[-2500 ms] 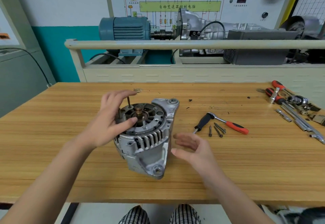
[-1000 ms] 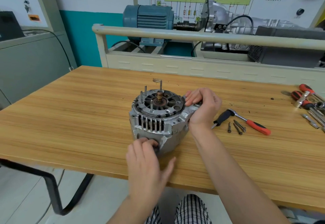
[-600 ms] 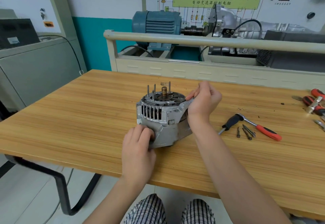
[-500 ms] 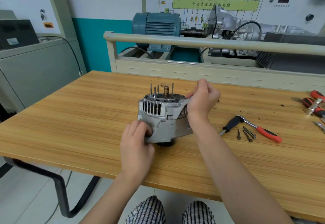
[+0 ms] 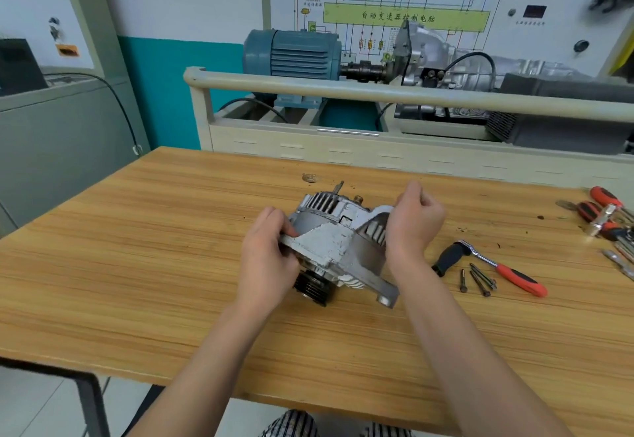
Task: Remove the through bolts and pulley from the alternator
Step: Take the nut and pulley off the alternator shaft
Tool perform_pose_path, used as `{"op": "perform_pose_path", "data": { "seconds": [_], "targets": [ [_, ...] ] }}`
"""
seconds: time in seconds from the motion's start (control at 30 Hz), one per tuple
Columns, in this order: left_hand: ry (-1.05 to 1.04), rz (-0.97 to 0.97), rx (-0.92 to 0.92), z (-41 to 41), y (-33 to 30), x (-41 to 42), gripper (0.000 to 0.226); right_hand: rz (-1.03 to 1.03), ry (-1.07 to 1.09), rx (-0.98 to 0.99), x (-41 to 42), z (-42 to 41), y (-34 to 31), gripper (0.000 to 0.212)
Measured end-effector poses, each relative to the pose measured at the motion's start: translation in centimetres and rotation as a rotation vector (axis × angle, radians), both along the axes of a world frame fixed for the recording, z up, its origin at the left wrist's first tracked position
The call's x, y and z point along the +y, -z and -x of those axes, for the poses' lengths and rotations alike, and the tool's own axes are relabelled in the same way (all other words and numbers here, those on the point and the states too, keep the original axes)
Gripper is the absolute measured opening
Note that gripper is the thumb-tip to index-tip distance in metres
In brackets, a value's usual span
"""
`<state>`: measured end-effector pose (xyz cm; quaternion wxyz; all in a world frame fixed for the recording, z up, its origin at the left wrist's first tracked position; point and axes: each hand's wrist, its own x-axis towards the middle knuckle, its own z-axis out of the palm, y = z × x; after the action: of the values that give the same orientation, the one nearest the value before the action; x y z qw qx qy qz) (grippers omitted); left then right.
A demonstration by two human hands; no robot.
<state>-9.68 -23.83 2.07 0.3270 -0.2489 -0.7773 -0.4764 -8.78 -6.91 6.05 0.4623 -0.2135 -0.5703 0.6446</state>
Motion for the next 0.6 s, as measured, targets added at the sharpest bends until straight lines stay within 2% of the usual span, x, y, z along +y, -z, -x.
{"op": "perform_pose_path", "data": {
  "seconds": [0.13, 0.27, 0.33, 0.43, 0.5, 0.53, 0.6],
  "targets": [
    [0.072, -0.082, -0.048, 0.4, -0.1, 0.1, 0.021, -0.082, 0.003, -0.023, 0.2, -1.2, 0.7, 0.041],
    [0.023, -0.126, -0.177, 2.0, -0.5, -0.2, 0.032, -0.268, -0.119, -0.032, -0.8, -3.3, 1.4, 0.035],
    [-0.009, -0.166, -0.308, 2.8, -0.8, -0.2, 0.028, -0.378, -0.233, -0.055, -1.1, -4.3, 1.6, 0.025],
    [-0.019, -0.462, -0.615, 2.6, -0.9, 0.3, 0.018, -0.551, -0.423, -0.076, -1.2, -5.3, 1.6, 0.010],
    [0.075, -0.575, -0.722, 1.0, -0.4, 0.9, 0.014, -0.691, -0.510, -0.107, -1.1, -5.7, 1.5, 0.017],
    [0.136, -0.576, -0.724, -0.3, 0.0, 1.3, 0.019, -0.763, -0.541, -0.116, -0.9, -5.9, 1.5, 0.022],
    [0.292, -0.524, -0.668, -2.7, 1.0, 1.8, 0.046, -0.888, -0.596, -0.123, -0.5, -6.0, 1.4, 0.028]
  ]
}}
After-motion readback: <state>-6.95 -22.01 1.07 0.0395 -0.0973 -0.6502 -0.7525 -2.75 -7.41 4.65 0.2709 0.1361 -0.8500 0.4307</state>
